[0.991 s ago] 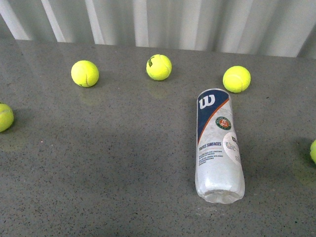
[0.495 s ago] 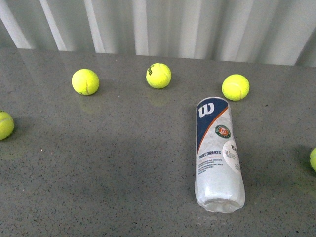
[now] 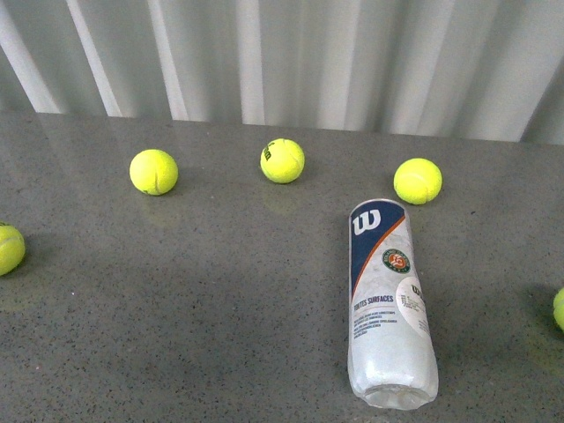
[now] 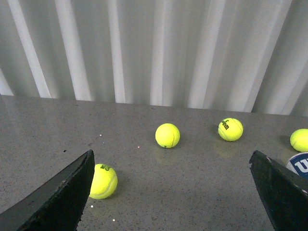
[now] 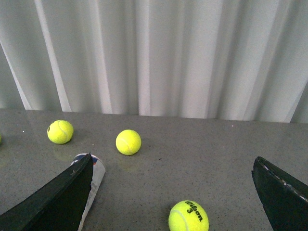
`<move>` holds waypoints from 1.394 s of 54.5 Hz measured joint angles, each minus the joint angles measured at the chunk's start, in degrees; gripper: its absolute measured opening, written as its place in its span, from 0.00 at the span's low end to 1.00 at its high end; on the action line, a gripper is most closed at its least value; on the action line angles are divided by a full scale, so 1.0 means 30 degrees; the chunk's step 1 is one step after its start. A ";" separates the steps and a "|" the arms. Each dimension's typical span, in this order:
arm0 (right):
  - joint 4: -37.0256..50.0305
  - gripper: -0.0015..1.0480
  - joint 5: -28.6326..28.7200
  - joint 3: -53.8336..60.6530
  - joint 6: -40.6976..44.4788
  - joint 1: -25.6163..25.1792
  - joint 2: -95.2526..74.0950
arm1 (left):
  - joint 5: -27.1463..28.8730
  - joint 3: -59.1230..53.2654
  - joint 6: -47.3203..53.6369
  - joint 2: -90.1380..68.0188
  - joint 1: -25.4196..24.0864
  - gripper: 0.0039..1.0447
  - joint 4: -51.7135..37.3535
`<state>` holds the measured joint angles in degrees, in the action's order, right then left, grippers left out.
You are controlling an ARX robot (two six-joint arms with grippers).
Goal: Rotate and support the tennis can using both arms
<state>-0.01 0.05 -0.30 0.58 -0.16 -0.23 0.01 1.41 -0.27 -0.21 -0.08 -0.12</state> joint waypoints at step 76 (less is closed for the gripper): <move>-0.0736 0.93 0.1537 -1.8418 -0.9763 0.6776 -3.7485 | 0.0000 0.0000 0.0007 0.0007 0.0000 0.94 0.0029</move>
<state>-2.22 4.67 -55.55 -28.71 20.16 -112.68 0.01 1.41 -0.25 -0.19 -0.08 -0.03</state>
